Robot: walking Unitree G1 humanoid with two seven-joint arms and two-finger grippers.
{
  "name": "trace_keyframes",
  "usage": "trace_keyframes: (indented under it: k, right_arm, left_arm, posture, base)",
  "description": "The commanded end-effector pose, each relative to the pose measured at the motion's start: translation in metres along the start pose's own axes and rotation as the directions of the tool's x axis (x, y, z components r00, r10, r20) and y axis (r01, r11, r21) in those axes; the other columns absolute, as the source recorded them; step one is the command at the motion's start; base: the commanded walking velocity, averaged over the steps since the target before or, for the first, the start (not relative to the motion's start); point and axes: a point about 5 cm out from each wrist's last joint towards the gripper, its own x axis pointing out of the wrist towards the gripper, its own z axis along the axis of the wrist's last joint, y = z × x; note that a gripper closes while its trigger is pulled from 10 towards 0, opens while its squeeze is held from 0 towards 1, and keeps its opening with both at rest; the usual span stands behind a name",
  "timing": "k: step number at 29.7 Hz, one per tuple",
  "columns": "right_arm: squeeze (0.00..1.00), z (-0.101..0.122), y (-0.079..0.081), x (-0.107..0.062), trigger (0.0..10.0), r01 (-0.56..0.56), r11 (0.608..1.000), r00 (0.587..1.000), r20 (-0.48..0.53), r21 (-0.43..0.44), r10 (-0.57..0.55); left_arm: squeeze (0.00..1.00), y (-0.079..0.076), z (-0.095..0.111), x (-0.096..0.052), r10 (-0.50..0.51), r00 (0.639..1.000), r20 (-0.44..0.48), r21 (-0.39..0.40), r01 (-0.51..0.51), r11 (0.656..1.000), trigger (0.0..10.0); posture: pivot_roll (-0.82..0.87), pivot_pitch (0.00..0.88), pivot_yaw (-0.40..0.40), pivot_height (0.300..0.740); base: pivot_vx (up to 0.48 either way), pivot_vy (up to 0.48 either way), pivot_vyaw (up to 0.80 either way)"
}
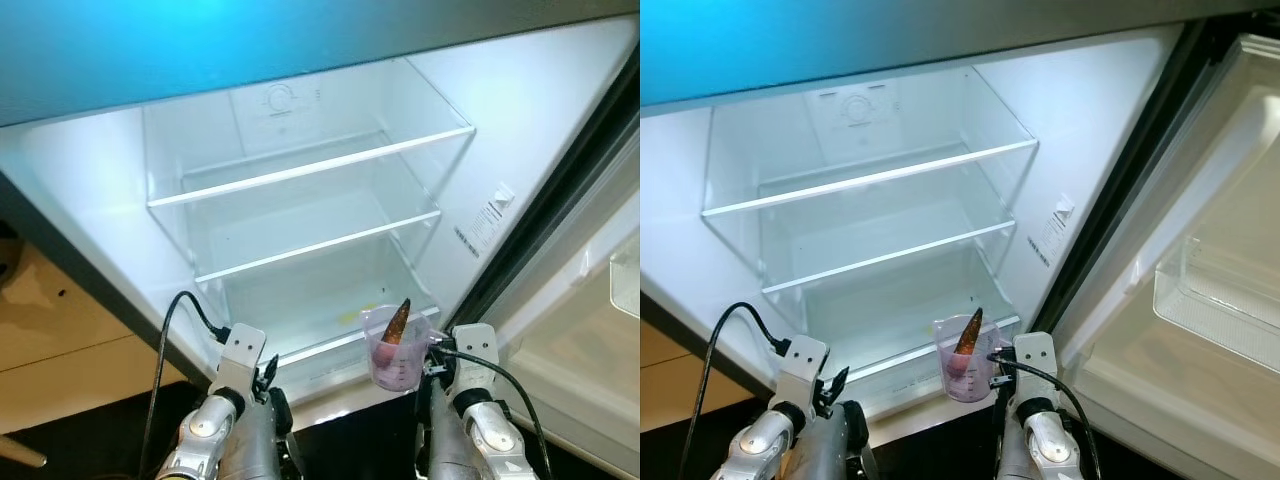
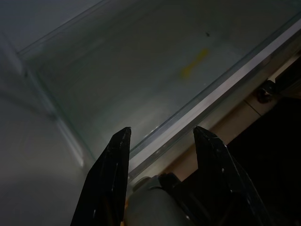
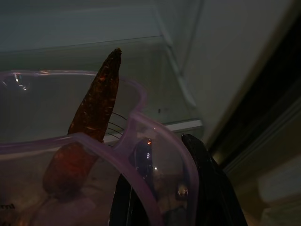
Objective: Restocking fridge
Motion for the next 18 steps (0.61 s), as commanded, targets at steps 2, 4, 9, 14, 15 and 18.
trace_keyframes:
  k: [2, 4, 9, 14, 15, 18]
  right_arm:
    - [0.00, 0.016, -0.010, 0.004, 10.0, 0.050, 0.999, 0.995, 0.081, 0.020, -0.052]
    - [0.00, 0.024, -0.014, 0.006, 10.0, 0.065, 0.998, 0.991, 0.114, 0.017, -0.066]
    - [0.00, 0.047, -0.022, 0.010, 10.0, 0.103, 0.995, 0.972, 0.210, 0.004, -0.102]
    - [0.00, 0.088, -0.029, 0.013, 10.0, 0.136, 0.991, 0.923, 0.366, -0.015, -0.121]
    - [0.00, 0.092, -0.028, 0.013, 10.0, 0.133, 0.991, 0.917, 0.381, -0.018, -0.116]
    - [0.00, 0.102, -0.026, 0.013, 10.0, 0.130, 0.991, 0.902, 0.418, -0.027, -0.107]
  left_arm:
    - [0.00, 0.005, -0.007, -0.004, 0.007, 1.000, -0.026, -0.003, -0.007, 1.000, 10.0]
    - [0.00, 0.005, -0.005, -0.004, 0.004, 1.000, -0.018, 0.003, -0.004, 1.000, 10.0]
    - [0.00, 0.006, 0.003, -0.002, -0.004, 1.000, 0.013, 0.009, 0.004, 1.000, 10.0]
    - [0.00, -0.002, 0.041, 0.006, -0.081, 0.984, 0.158, 0.069, 0.071, 0.995, 10.0]
    - [0.00, -0.004, 0.047, 0.007, -0.103, 0.978, 0.182, 0.088, 0.088, 0.992, 10.0]
    - [0.00, -0.012, 0.064, 0.004, -0.168, 0.953, 0.251, 0.132, 0.139, 0.982, 10.0]
  posture:
    - [-0.06, 0.147, 0.020, 0.560]
    - [-0.06, 0.149, 0.025, 0.560]
    - [-0.05, 0.155, 0.038, 0.560]
    - [-0.05, 0.156, 0.048, 0.560]
    - [-0.05, 0.156, 0.048, 0.560]
    - [-0.05, 0.156, 0.046, 0.560]
  base:
    - [0.000, 0.000, 0.00]
    - [0.000, 0.000, 0.00]
    - [0.000, 0.000, 0.00]
    - [0.000, 0.000, 0.00]
    - [0.000, 0.000, 0.00]
    - [0.000, 0.000, 0.00]
